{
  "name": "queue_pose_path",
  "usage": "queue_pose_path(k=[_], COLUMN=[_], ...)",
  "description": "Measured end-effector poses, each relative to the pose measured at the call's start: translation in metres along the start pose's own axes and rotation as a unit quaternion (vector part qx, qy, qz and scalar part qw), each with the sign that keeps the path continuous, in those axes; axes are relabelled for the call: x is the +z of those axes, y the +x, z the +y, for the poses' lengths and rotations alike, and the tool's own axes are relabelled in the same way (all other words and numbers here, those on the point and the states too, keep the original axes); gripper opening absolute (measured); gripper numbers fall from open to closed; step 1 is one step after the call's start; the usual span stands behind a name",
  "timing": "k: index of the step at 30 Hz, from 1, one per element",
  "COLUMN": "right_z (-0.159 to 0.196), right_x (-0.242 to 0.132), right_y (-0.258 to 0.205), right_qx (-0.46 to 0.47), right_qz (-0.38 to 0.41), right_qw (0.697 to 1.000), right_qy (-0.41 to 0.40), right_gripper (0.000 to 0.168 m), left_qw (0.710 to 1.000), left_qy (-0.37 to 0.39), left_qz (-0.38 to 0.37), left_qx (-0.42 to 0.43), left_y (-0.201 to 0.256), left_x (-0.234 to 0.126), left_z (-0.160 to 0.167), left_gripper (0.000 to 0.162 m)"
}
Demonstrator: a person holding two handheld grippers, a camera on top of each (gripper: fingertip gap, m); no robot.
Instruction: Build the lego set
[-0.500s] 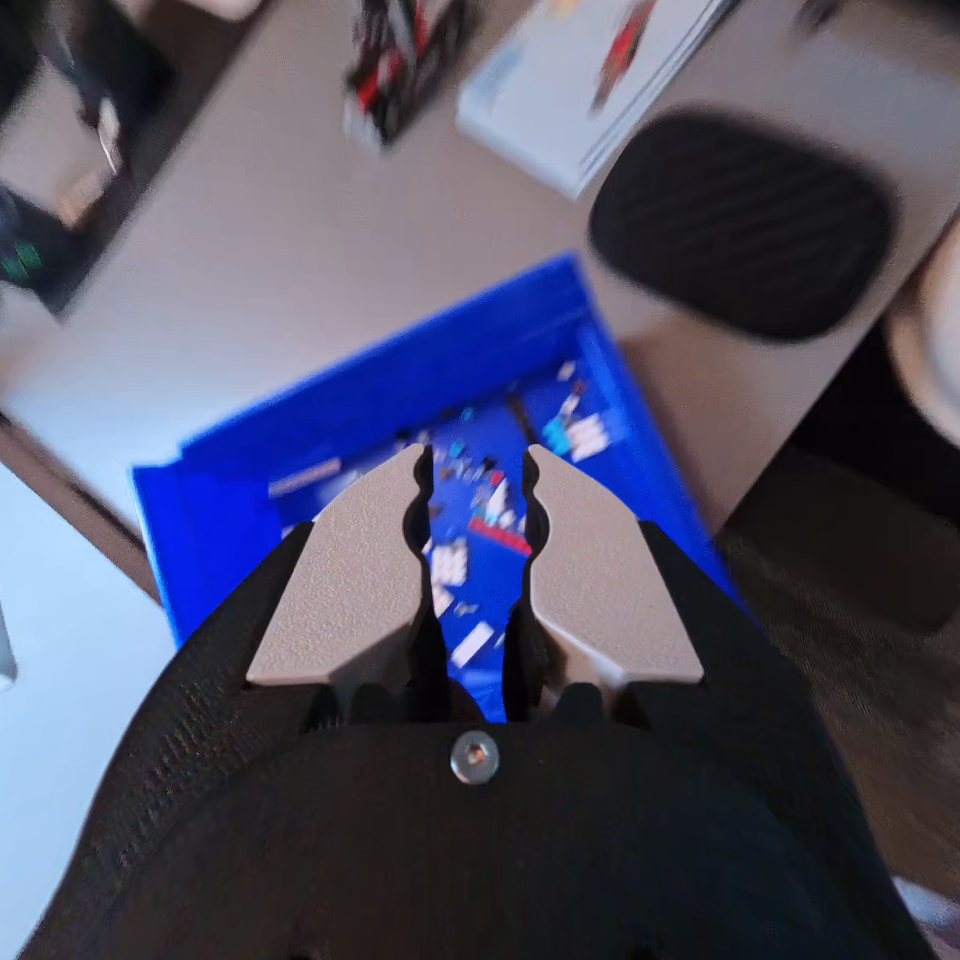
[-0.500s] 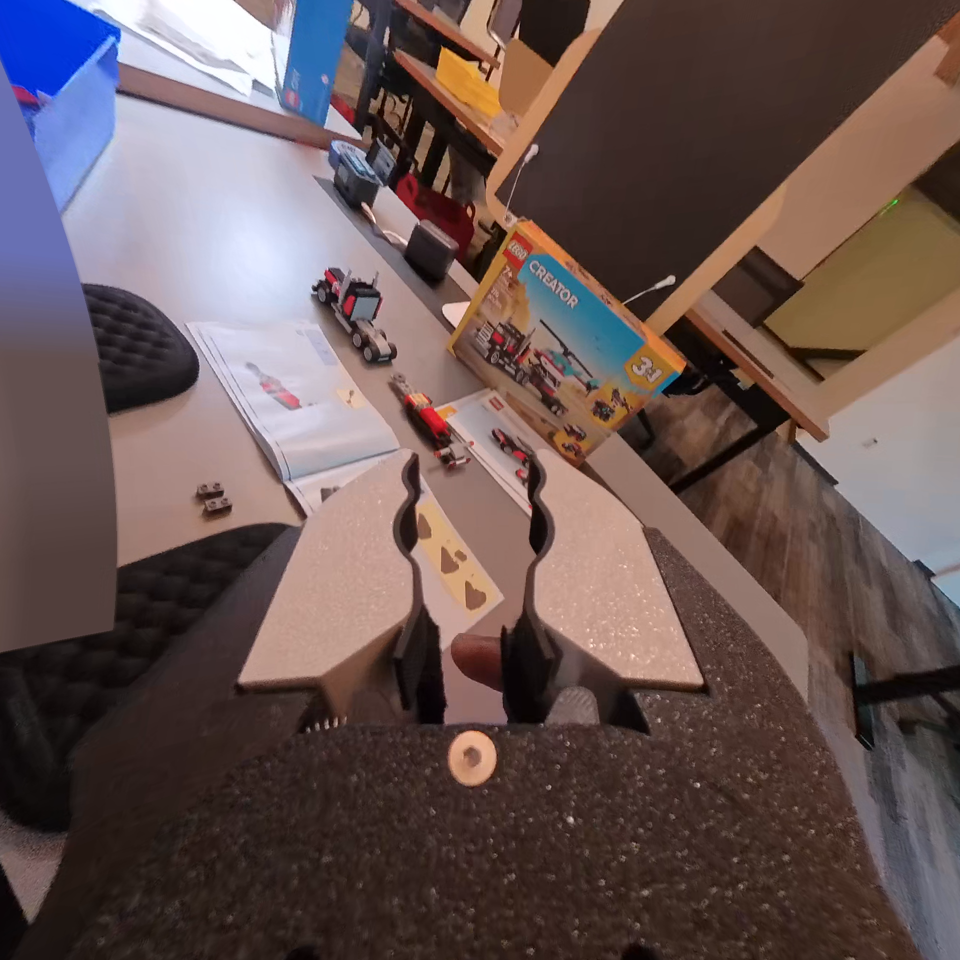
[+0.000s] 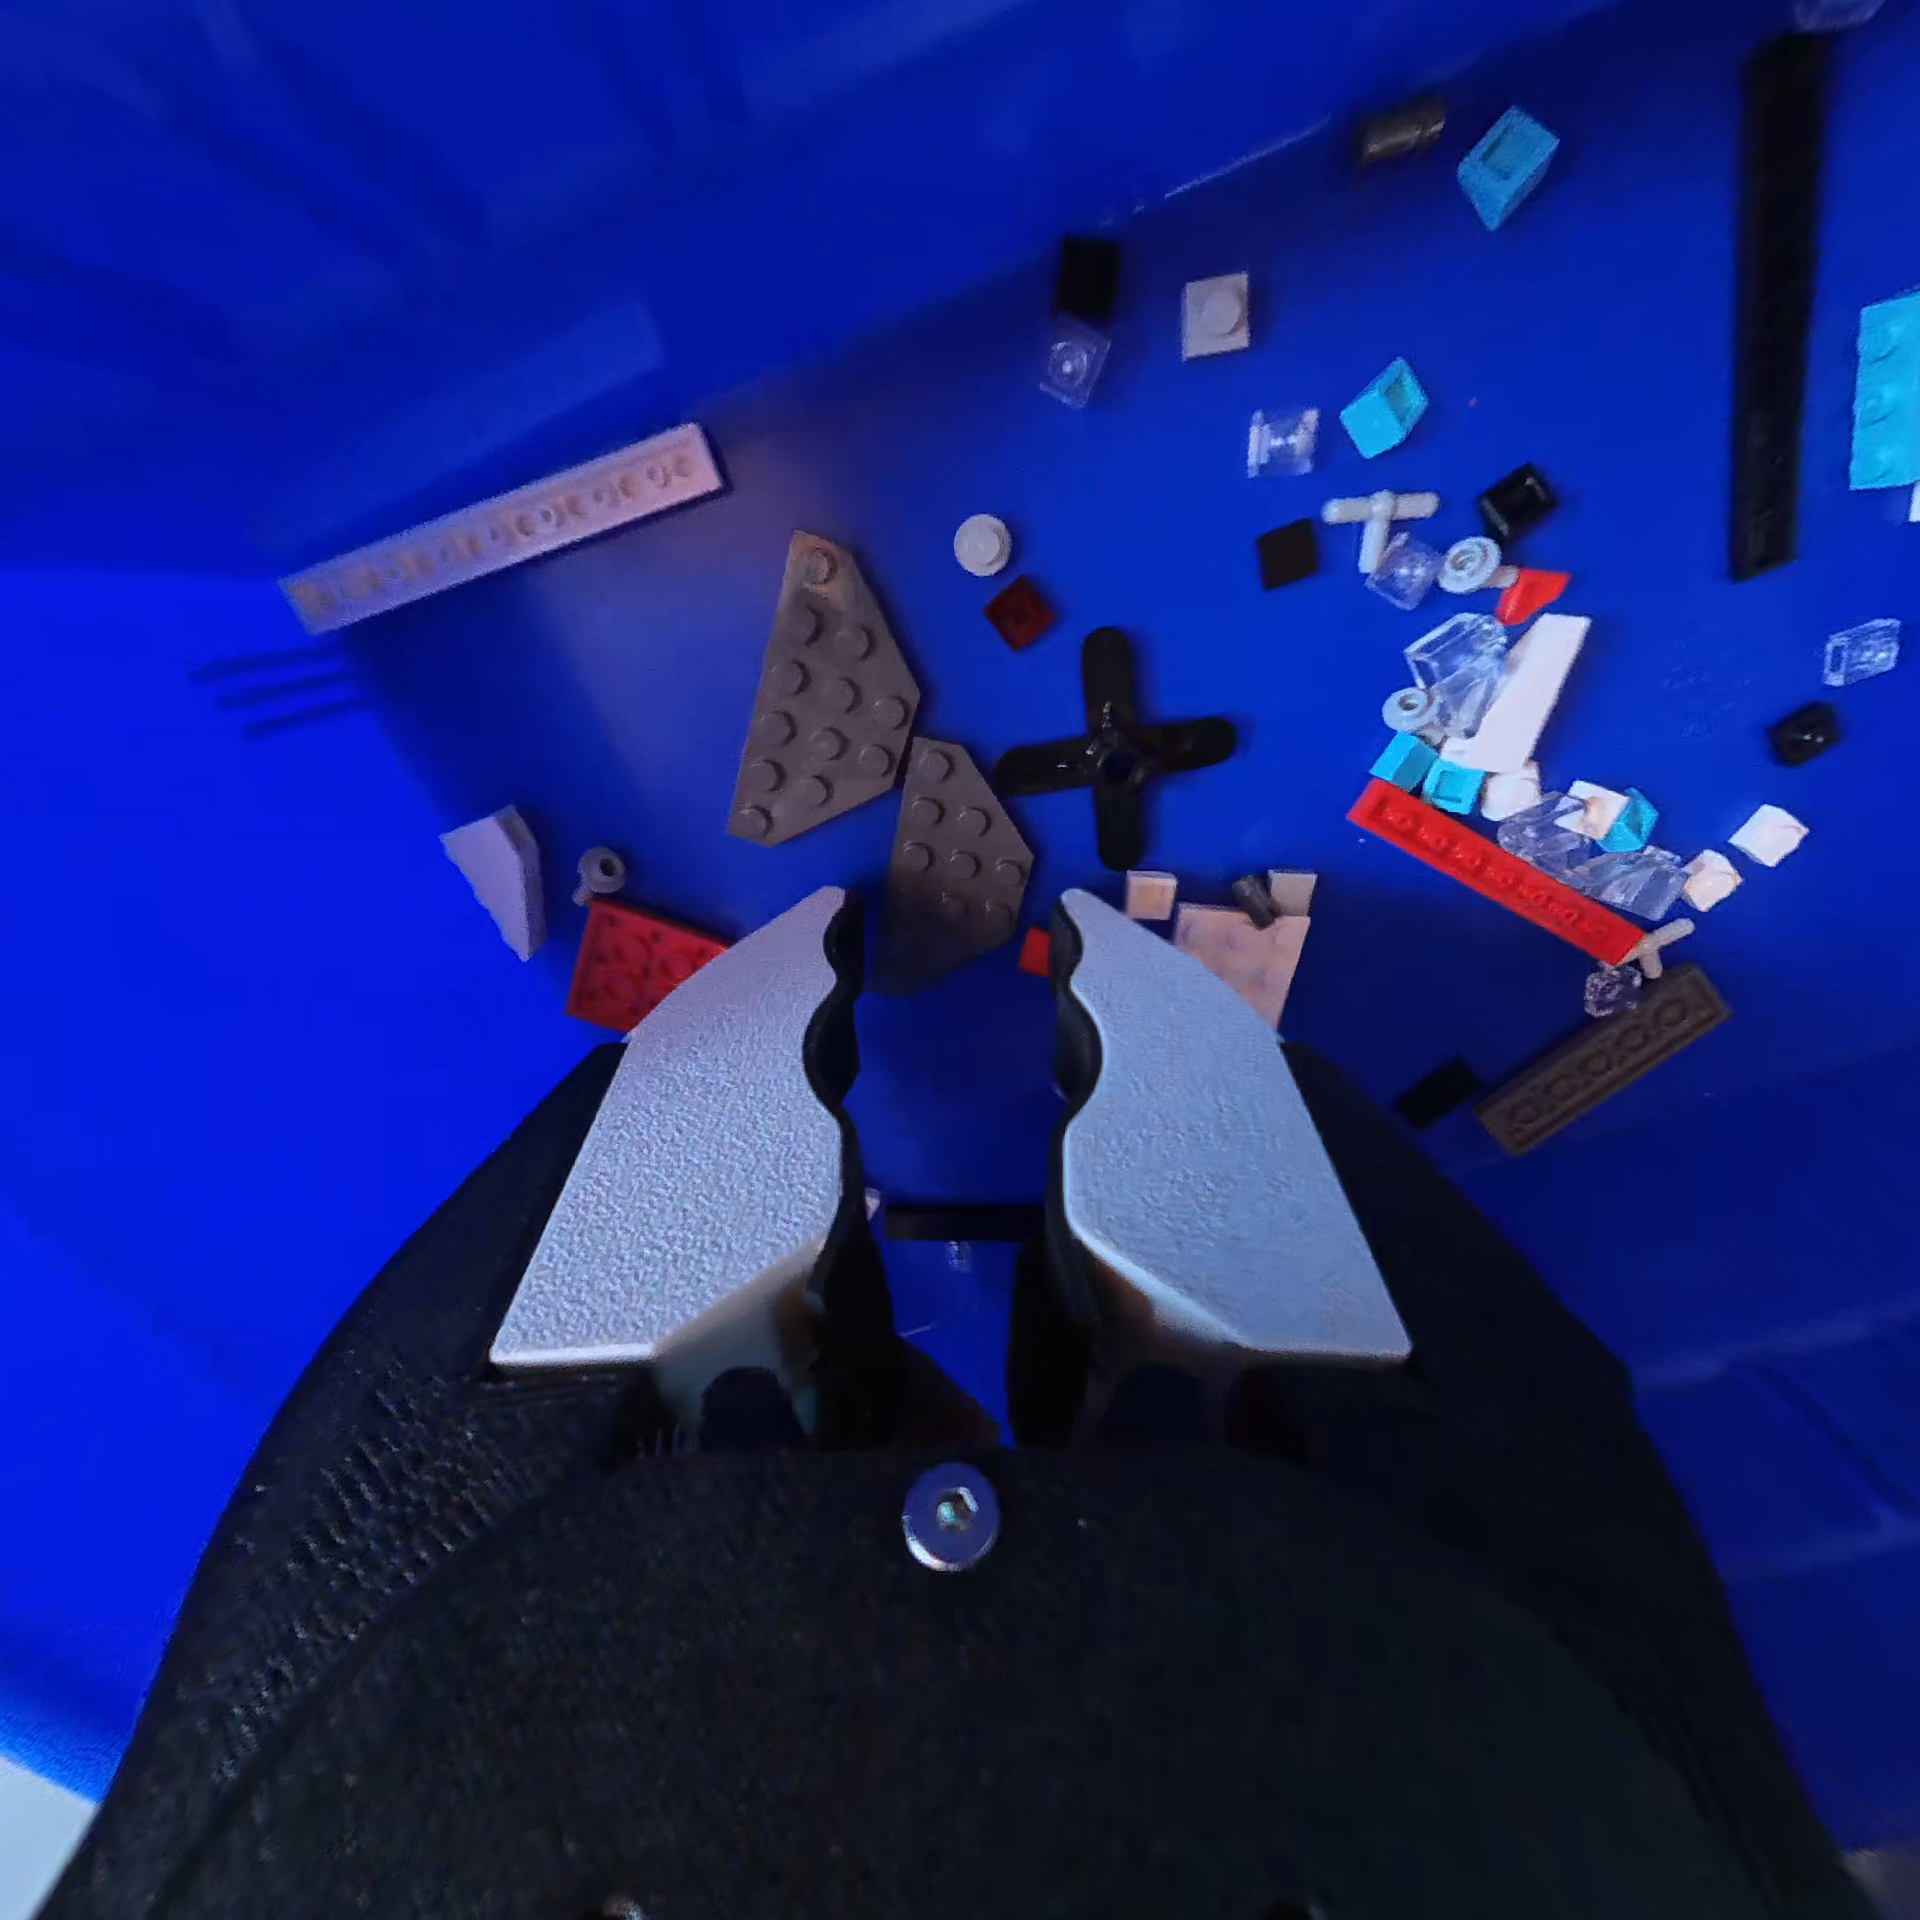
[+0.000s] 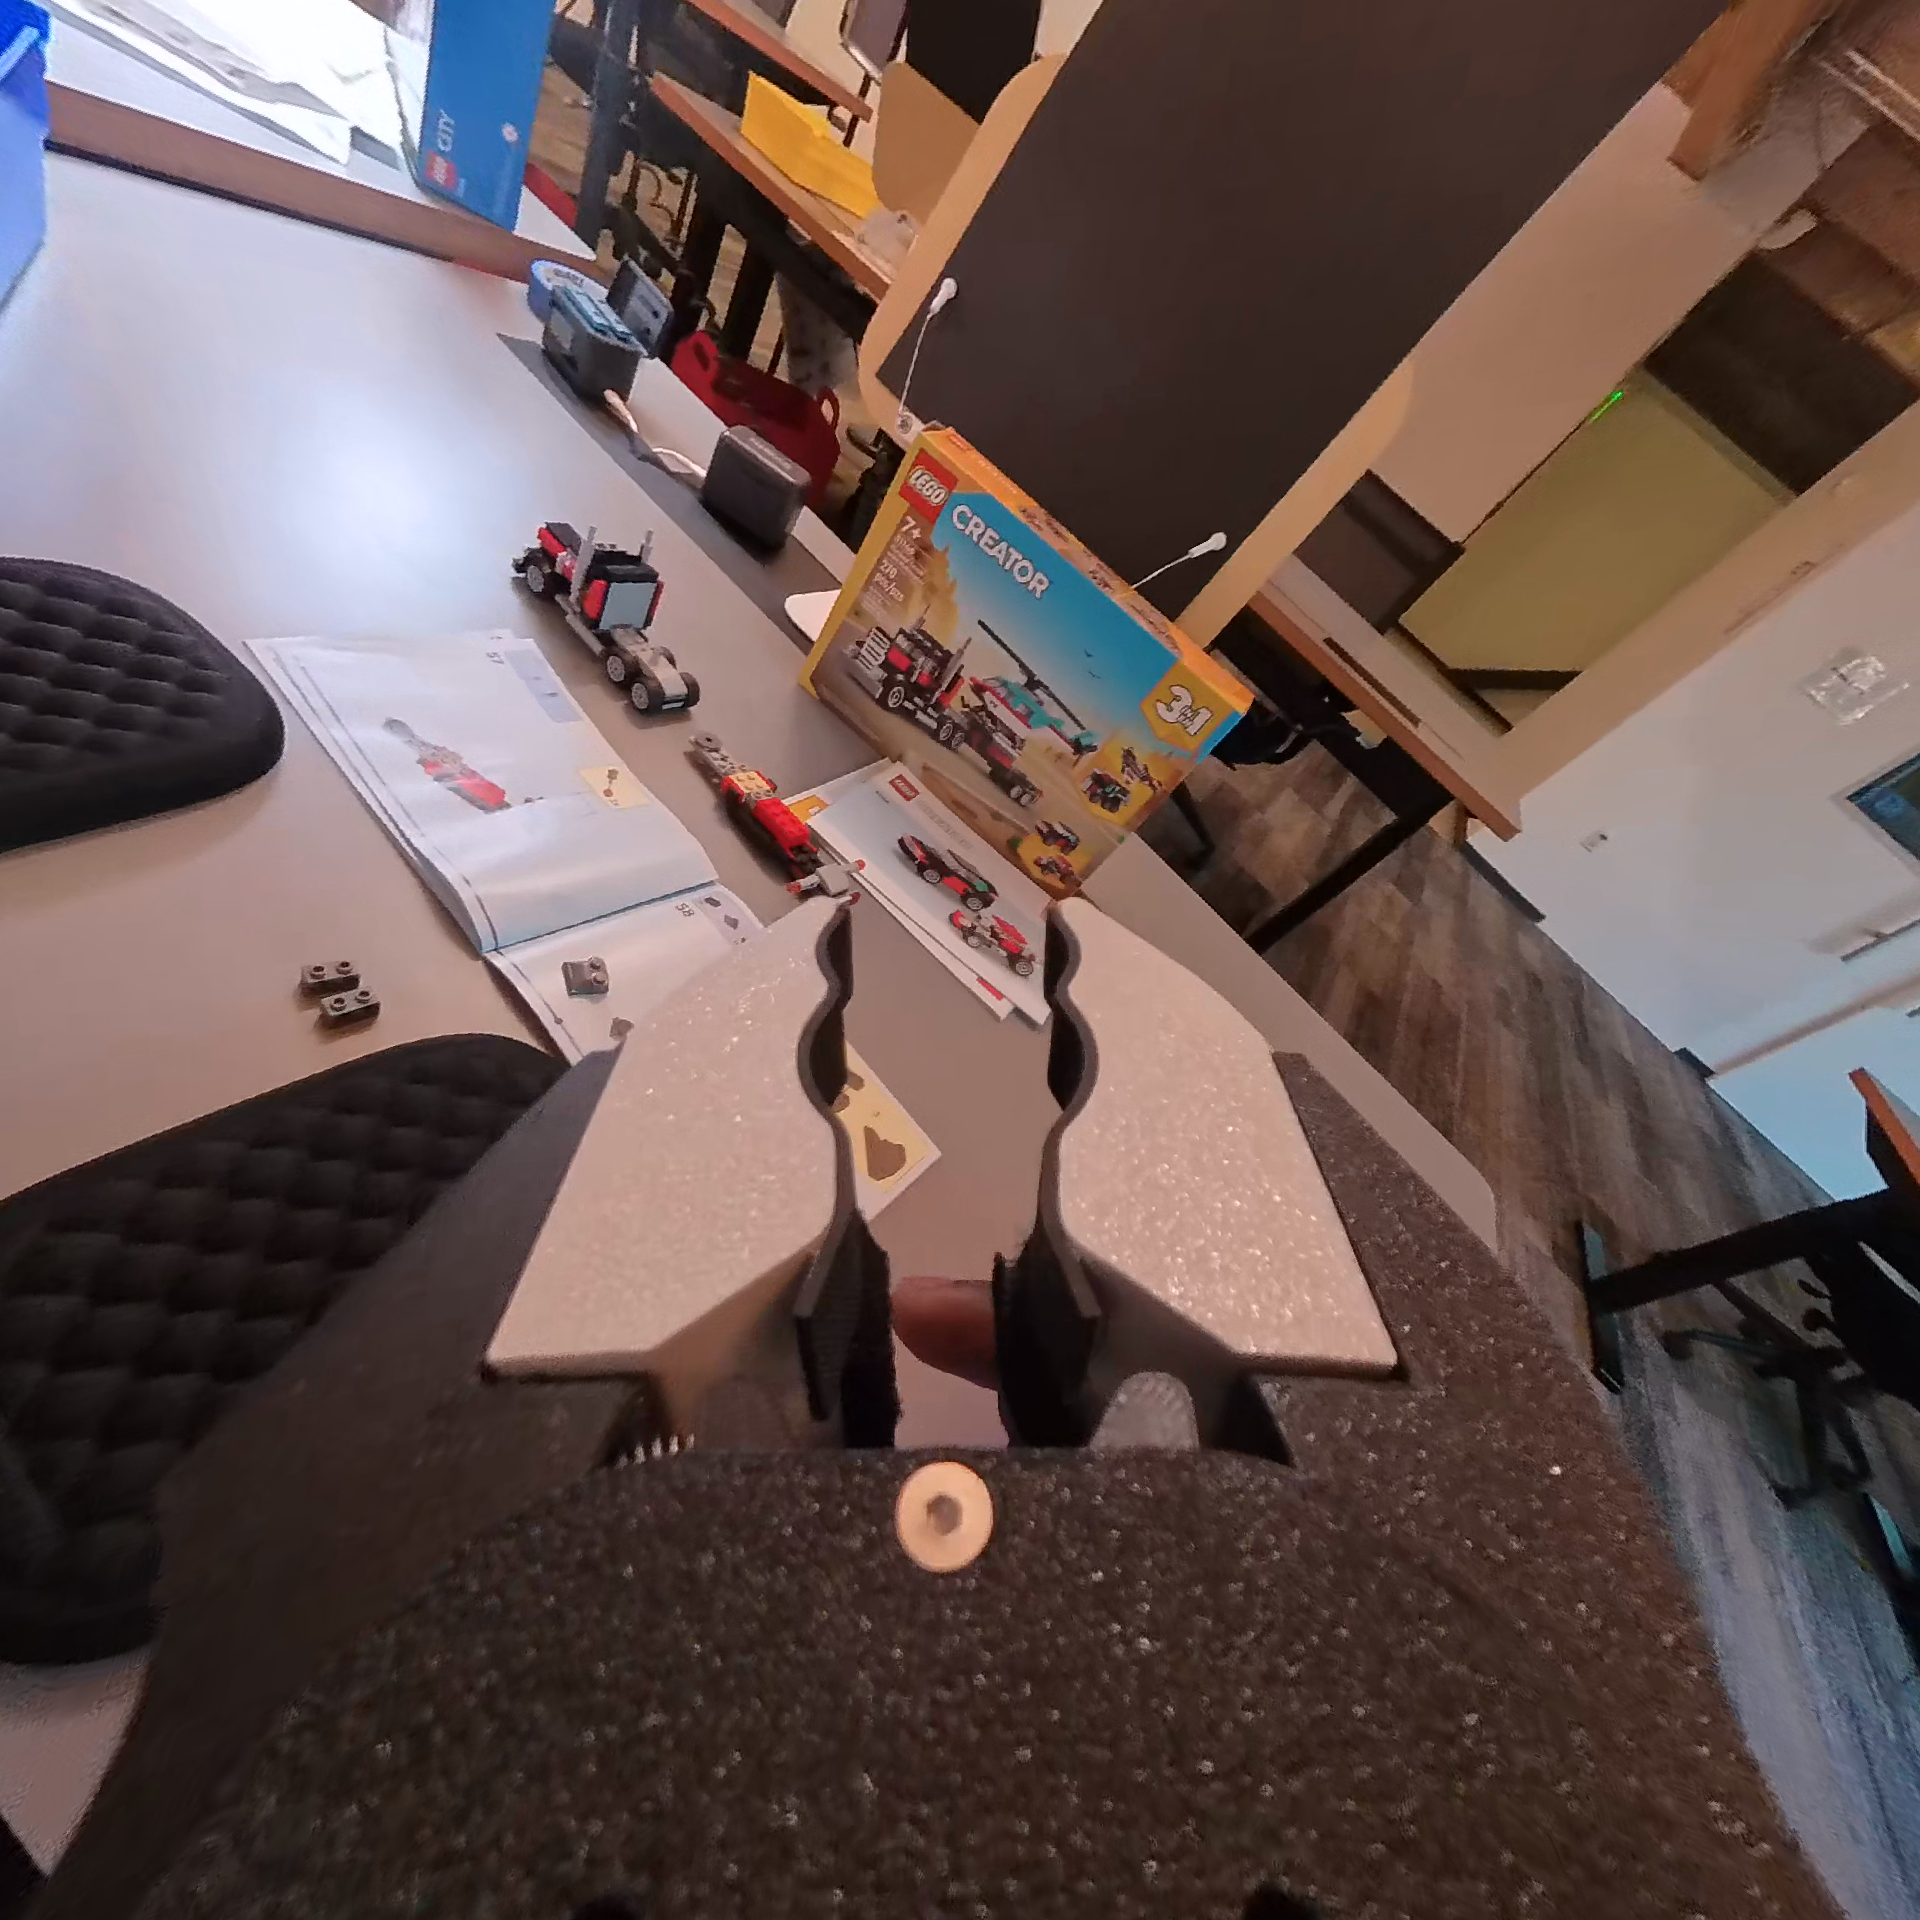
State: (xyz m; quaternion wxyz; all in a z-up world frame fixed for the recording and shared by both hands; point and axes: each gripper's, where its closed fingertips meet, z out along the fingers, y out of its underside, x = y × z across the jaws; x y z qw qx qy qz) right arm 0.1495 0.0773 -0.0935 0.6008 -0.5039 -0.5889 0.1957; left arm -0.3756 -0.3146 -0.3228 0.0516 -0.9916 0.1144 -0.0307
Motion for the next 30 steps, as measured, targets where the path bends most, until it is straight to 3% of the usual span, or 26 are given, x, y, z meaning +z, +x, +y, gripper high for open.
queue_pose_path(k=[2, 9, 14, 19, 22, 26, 30], right_z=[0.0, 0.014, 0.02, 0.028, 0.03, 0.028, 0.024], right_x=[0.0, 0.0, 0.003, 0.013, 0.017, 0.019, 0.028], right_y=[0.001, -0.005, -0.007, -0.013, -0.017, -0.024, -0.048], right_qx=[0.001, -0.005, 0.008, 0.008, 0.006, 0.022, 0.045], right_qz=[0.0, -0.011, -0.021, -0.038, -0.051, -0.069, -0.119], right_qw=[1.0, 1.0, 1.0, 0.999, 0.998, 0.997, 0.992], right_qy=[0.003, -0.017, -0.014, -0.02, -0.019, 0.003, 0.023], right_gripper=[0.035, 0.035, 0.036, 0.036, 0.036, 0.036, 0.035], left_qw=[1.0, 0.999, 0.987, 0.947, 0.931, 0.929, 0.935], left_qy=[0.011, 0.001, 0.051, 0.226, 0.282, 0.28, 0.243], left_qz=[-0.007, -0.039, -0.15, -0.227, -0.219, -0.172, -0.096], left_qx=[-0.008, -0.012, -0.035, -0.003, 0.075, 0.169, 0.238], left_y=[-0.005, -0.007, -0.015, 0.033, 0.082, 0.132, 0.169], left_x=[0.0, -0.005, -0.059, -0.155, -0.183, -0.171, -0.123], left_z=[-0.001, 0.004, -0.012, -0.102, -0.168, -0.239, -0.295], left_gripper=[0.028, 0.026, 0.026, 0.026, 0.025, 0.025, 0.025])
